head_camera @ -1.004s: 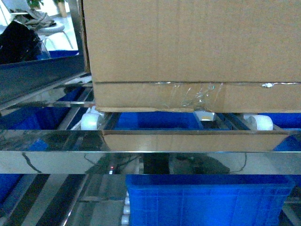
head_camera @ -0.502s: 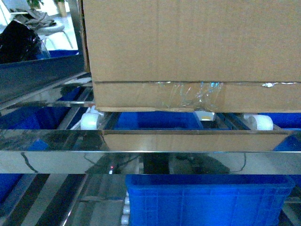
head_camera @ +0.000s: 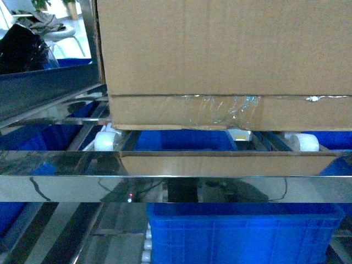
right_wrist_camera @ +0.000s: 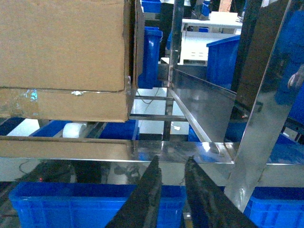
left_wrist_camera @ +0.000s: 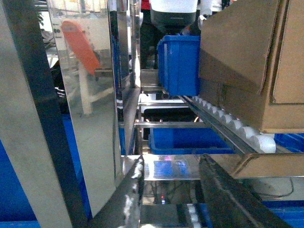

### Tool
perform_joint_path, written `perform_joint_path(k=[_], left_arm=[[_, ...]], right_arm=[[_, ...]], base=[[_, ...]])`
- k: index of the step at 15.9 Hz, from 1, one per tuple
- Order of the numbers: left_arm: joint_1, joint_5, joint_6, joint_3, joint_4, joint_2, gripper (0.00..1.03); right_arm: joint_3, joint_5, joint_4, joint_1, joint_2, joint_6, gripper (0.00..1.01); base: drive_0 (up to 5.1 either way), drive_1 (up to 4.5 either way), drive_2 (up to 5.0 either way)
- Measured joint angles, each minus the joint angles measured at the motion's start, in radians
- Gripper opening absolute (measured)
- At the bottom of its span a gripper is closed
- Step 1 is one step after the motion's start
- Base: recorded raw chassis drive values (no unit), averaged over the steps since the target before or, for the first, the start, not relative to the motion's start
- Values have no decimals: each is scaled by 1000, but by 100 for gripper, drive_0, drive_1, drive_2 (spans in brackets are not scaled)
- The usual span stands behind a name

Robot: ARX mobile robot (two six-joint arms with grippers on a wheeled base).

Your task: Sort boxes to right shelf from conveyor

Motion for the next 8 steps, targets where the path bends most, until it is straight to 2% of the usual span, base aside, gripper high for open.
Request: perform_joint_path(k=[8], left_arm=[[0, 0, 1, 0, 0, 0, 100]], right_arm=[[0, 0, 0, 0, 0, 0, 83]], base=[[0, 0, 0]])
